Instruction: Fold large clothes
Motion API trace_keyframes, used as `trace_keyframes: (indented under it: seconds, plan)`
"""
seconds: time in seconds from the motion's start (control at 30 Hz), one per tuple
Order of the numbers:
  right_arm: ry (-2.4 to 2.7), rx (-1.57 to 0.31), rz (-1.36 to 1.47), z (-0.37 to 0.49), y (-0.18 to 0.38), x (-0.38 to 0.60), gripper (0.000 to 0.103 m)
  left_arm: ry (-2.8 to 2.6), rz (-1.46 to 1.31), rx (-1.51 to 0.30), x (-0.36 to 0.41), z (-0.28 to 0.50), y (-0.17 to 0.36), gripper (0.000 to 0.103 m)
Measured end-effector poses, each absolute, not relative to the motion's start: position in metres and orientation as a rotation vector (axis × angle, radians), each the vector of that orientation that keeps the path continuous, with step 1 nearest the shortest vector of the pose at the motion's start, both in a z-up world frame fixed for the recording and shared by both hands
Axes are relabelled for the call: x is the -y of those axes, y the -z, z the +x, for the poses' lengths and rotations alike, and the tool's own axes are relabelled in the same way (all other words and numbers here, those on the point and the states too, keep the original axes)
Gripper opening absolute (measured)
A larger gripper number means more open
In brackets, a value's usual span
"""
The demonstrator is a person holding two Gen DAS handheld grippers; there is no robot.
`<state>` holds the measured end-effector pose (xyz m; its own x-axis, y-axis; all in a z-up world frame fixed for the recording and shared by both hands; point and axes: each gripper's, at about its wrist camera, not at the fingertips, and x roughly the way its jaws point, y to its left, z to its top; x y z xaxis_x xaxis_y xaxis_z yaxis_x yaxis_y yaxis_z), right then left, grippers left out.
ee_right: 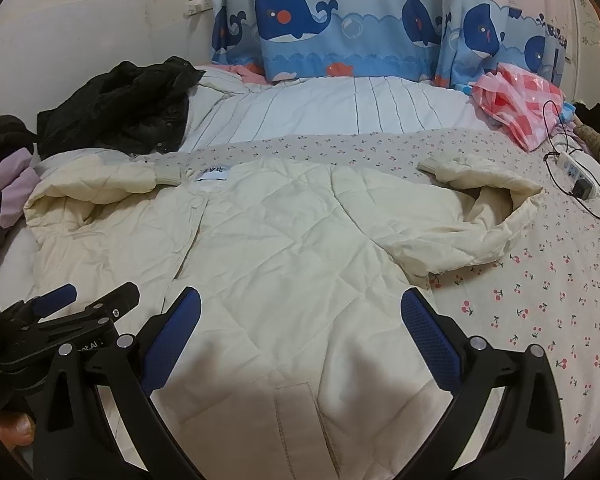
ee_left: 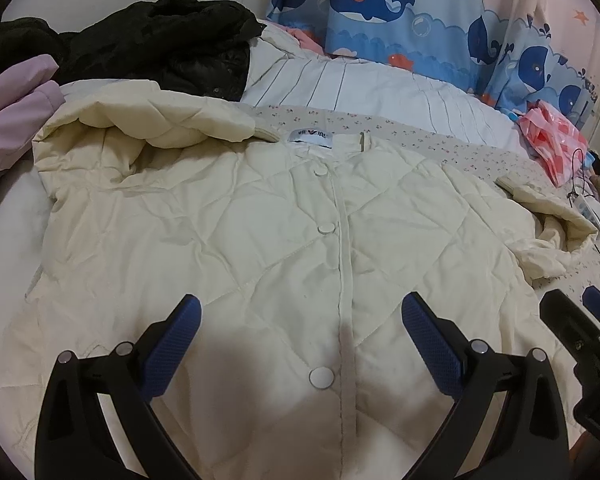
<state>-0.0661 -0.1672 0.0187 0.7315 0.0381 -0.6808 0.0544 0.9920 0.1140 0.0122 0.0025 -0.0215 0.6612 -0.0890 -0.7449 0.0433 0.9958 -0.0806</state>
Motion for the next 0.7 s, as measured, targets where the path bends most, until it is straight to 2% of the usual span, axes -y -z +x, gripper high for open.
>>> trace_keyframes:
  seconds: [0.7]
  plan:
    - [0.013,-0.738,0.093,-0.0656,-0.0185,0.1653,0.097,0.070,-0.075,-0.849,0.0021,0.0136,0.0221,0.096]
